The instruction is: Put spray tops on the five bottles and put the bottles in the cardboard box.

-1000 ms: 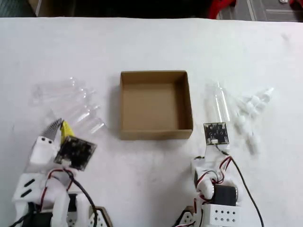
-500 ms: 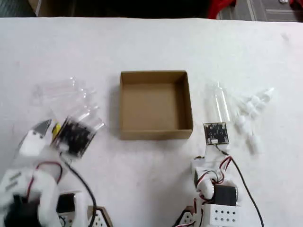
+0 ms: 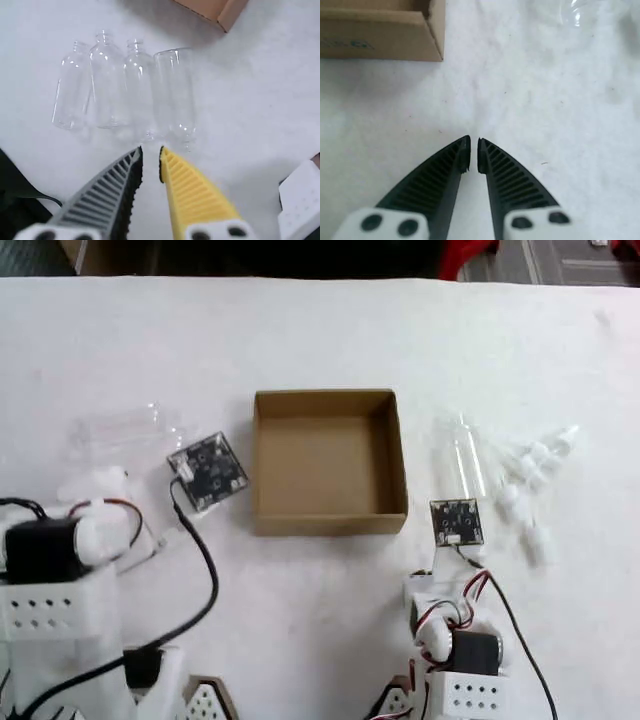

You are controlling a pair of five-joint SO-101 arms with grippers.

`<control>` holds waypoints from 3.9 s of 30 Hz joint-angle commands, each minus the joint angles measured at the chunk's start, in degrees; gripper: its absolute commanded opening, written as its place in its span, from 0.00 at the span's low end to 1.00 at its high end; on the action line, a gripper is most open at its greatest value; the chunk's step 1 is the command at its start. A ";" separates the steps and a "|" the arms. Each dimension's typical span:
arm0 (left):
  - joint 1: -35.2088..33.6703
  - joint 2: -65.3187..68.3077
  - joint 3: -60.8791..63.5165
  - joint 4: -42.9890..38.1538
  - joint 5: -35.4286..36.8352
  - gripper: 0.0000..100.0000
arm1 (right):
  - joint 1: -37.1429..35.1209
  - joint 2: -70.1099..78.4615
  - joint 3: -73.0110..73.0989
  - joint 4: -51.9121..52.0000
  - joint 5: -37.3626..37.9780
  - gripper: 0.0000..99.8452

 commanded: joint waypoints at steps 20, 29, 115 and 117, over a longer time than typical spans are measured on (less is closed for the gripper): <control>0.75 3.65 -6.86 -7.38 8.18 0.07 | 0.48 -0.31 0.53 0.31 -0.26 0.02; 0.04 4.97 -7.56 -9.23 9.14 0.07 | 0.48 -0.31 0.53 0.31 -0.26 0.02; -3.38 104.13 -96.35 -4.75 -13.63 0.16 | 0.48 -0.31 0.53 0.31 -0.26 0.02; -3.12 104.92 -98.55 -3.16 -13.63 0.16 | 0.48 -0.31 0.53 0.31 -0.26 0.02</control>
